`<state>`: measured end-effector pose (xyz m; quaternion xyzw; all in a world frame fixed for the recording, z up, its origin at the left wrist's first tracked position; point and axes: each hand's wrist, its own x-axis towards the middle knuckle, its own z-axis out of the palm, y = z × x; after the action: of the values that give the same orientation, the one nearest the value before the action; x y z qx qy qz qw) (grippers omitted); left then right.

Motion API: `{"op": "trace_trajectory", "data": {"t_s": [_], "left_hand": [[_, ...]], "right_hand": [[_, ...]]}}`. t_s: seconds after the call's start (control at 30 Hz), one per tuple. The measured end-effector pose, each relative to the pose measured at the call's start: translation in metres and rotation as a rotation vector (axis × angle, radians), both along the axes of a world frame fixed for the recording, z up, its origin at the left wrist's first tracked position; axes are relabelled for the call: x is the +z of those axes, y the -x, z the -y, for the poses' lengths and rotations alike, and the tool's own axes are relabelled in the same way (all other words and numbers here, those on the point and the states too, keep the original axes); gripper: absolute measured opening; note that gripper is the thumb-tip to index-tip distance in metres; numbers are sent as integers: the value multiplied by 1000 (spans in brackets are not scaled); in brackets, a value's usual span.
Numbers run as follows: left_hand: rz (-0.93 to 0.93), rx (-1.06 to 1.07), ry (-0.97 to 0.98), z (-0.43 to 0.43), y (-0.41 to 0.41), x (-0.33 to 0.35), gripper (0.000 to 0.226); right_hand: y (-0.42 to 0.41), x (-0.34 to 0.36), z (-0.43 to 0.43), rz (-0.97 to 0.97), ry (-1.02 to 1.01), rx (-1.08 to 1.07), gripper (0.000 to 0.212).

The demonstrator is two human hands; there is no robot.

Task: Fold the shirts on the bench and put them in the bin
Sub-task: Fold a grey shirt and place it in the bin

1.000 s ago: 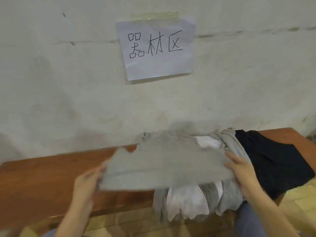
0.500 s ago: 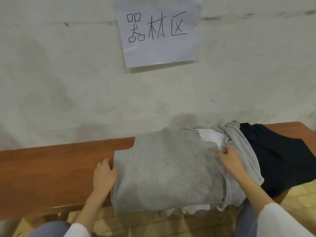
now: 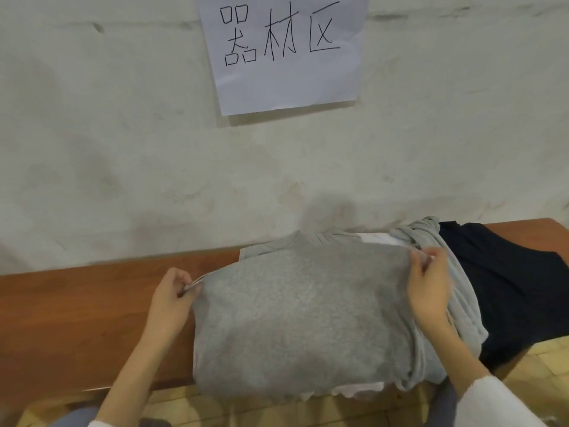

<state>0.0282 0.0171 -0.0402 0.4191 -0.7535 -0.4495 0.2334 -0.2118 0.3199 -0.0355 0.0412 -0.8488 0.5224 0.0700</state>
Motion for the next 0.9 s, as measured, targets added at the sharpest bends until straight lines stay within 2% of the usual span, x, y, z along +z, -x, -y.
{"op": "trace_trajectory", "data": {"t_s": [0.07, 0.17, 0.23, 0.27, 0.33, 0.37, 0.4, 0.53, 0.63, 0.7, 0.8, 0.9], "left_hand": [[-49, -73, -111, -13, -31, 17, 9], [-196, -167, -439, -16, -88, 32, 16], [-243, -199, -614, -10, -116, 35, 41], [-251, -200, -661, -8, -121, 36, 44], [-240, -190, -703, -11, -116, 35, 18], [-228, -180, -684, -14, -107, 30, 10], [-199, -157, -636, -17, -95, 25, 11], [-159, 1, -404, -17, -41, 4, 17], [-127, 178, -372, -9, -15, -16, 14], [-60, 221, -333, -7, -8, -23, 9], [108, 164, -150, -5, -7, -30, 4], [372, 29, -11, -5, 0, -33, 19]], "right_hand": [[-32, 3, -23, -79, 46, -92, 6], [-69, 4, -58, -219, 140, -271, 22], [-81, 9, -77, -324, 163, -314, 36], [-83, 12, -83, -323, 175, -300, 38], [-81, 22, -79, -253, 182, -244, 29], [-77, 22, -73, -207, 162, -201, 22], [-71, 23, -65, -146, 139, -143, 11], [-30, 10, -28, -53, 25, 80, 9], [2, -13, -11, 27, -1, 114, 12], [14, -24, -8, 83, -52, 140, 15], [24, -28, -6, 181, -169, 190, 15], [29, -29, -4, 238, -268, 279, 21]]}}
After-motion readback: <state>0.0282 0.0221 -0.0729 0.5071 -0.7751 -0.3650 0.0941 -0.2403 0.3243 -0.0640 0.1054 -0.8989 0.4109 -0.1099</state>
